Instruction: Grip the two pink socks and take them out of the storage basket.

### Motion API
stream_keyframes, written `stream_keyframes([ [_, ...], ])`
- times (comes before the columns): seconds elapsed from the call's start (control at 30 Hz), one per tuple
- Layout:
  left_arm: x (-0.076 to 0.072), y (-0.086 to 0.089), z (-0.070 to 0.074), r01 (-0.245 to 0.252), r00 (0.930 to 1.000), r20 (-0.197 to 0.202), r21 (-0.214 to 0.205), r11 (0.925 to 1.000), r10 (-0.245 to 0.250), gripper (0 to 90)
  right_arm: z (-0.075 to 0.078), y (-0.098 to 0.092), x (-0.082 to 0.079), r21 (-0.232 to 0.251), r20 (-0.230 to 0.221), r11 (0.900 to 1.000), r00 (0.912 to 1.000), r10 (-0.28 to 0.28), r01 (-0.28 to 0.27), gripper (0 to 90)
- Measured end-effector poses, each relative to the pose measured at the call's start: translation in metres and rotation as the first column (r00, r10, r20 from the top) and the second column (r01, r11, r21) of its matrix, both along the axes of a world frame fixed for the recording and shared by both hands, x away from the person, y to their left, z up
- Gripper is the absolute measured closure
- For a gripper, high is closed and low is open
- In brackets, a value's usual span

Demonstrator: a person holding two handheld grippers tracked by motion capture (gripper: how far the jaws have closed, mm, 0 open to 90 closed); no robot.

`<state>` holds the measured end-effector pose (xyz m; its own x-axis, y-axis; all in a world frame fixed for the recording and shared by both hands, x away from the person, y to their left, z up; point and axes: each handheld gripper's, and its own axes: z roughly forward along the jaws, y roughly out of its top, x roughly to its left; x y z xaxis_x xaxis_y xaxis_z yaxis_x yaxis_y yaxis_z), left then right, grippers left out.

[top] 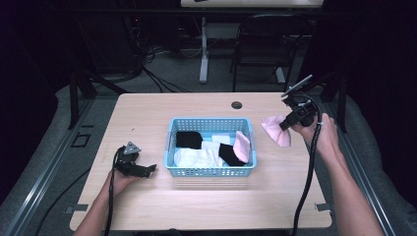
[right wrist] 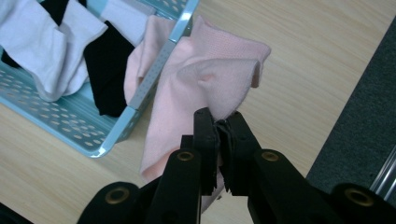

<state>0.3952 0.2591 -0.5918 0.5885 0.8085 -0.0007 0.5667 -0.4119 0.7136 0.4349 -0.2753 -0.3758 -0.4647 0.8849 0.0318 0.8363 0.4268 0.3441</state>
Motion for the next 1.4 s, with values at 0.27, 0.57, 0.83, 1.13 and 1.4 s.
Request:
stream_keyframes([
  [0.27,0.000,0.000,0.000,0.002,1.0000,-0.001,0.000,1.0000,-0.002,0.8,-0.013,-0.015,0.002,-0.040,-0.020,0.9982,0.9988,-0.046,0.045,85.2],
  [0.57,0.000,0.000,0.000,0.000,1.0000,0.000,0.000,1.0000,0.000,0.8,-0.041,-0.019,0.006,-0.093,-0.044,0.9934,0.9965,-0.071,0.067,85.2],
  [0.83,0.000,0.000,0.000,0.000,1.0000,0.000,0.000,1.0000,0.000,0.8,-0.075,-0.020,0.012,-0.090,-0.107,0.9936,0.9911,-0.078,0.068,85.1],
  [1.13,0.000,0.000,0.000,0.001,1.0000,0.000,0.001,1.0000,-0.001,0.8,-0.113,-0.023,0.015,-0.072,-0.179,0.9948,0.9802,-0.084,0.072,84.6],
  [1.4,0.000,0.000,0.000,0.000,1.0000,0.000,0.000,1.0000,0.000,0.8,-0.110,-0.029,0.009,-0.028,-0.152,0.9968,0.9853,-0.078,0.075,42.6],
])
